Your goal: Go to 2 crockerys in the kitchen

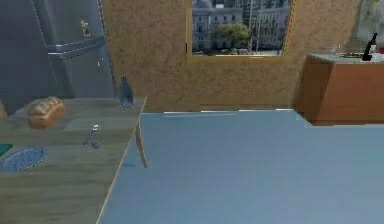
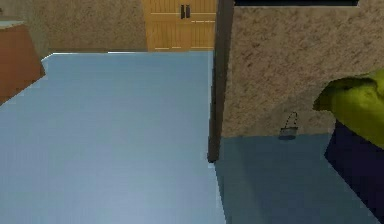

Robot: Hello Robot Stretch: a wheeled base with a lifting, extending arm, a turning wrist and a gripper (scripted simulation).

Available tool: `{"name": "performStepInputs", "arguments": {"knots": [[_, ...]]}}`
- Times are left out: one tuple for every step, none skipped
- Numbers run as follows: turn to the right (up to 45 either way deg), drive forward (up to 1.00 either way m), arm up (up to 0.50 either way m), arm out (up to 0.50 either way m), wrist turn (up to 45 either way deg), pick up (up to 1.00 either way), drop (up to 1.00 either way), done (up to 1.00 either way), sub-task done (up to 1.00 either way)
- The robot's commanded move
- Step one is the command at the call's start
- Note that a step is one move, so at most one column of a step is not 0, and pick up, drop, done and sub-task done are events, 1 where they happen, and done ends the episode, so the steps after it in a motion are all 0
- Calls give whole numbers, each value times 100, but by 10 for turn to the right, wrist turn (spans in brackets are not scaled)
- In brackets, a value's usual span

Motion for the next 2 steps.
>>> {"name": "performStepInputs", "arguments": {"knots": [[-60,0,0,0,0,0,0,0,0],[0,25,0,0,0,0,0,0,0]]}}
